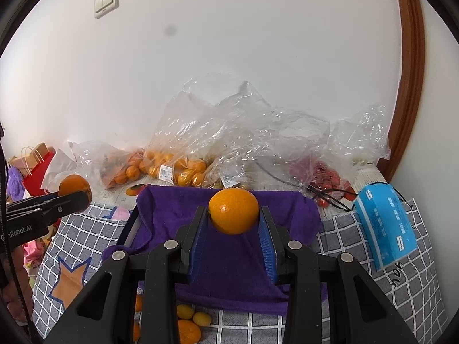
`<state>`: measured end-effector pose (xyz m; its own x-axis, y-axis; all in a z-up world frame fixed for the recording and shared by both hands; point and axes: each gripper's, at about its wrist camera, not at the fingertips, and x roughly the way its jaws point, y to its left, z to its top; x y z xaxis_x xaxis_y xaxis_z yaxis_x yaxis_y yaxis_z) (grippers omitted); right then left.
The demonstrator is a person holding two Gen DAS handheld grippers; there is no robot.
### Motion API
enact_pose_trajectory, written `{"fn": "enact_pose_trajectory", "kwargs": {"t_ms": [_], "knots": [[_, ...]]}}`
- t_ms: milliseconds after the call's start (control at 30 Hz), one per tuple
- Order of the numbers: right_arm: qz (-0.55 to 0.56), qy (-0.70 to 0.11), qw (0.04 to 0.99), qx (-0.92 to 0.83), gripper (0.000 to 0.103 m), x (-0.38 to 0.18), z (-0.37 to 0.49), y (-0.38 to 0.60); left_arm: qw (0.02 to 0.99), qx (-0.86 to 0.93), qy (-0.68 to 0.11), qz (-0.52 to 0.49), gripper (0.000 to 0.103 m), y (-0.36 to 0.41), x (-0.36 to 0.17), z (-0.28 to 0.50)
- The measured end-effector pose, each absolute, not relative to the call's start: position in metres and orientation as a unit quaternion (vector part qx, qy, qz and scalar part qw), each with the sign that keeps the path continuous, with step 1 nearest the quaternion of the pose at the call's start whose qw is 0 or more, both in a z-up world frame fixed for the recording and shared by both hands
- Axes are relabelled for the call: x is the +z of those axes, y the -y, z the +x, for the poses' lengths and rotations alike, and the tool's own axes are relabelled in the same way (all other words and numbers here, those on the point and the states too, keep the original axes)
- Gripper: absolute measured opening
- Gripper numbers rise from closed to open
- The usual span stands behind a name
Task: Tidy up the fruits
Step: 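Lift and carry the held oranges over the purple towel with both tools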
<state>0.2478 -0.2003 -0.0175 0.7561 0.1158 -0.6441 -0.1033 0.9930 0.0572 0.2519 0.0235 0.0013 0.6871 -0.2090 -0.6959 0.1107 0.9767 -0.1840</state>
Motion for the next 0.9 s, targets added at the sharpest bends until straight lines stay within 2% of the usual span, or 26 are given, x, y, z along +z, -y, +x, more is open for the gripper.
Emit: {"fn": "enact_pose_trajectory", "kwargs": {"t_ms": [500,900], "knots": [[0.010,-0.365,0.930,0.050,0.036,-0.049,0.296,0.209,0.901,-0.088,-0.421,-0.061,0.041,-0.014,-0.031,0.303],[0.020,-0.403,0.914,0.038,0.036,-0.098,0.325,0.225,0.882,-0.092,-0.460,-0.049,0.041,-0.001,-0.072,0.334]]}}
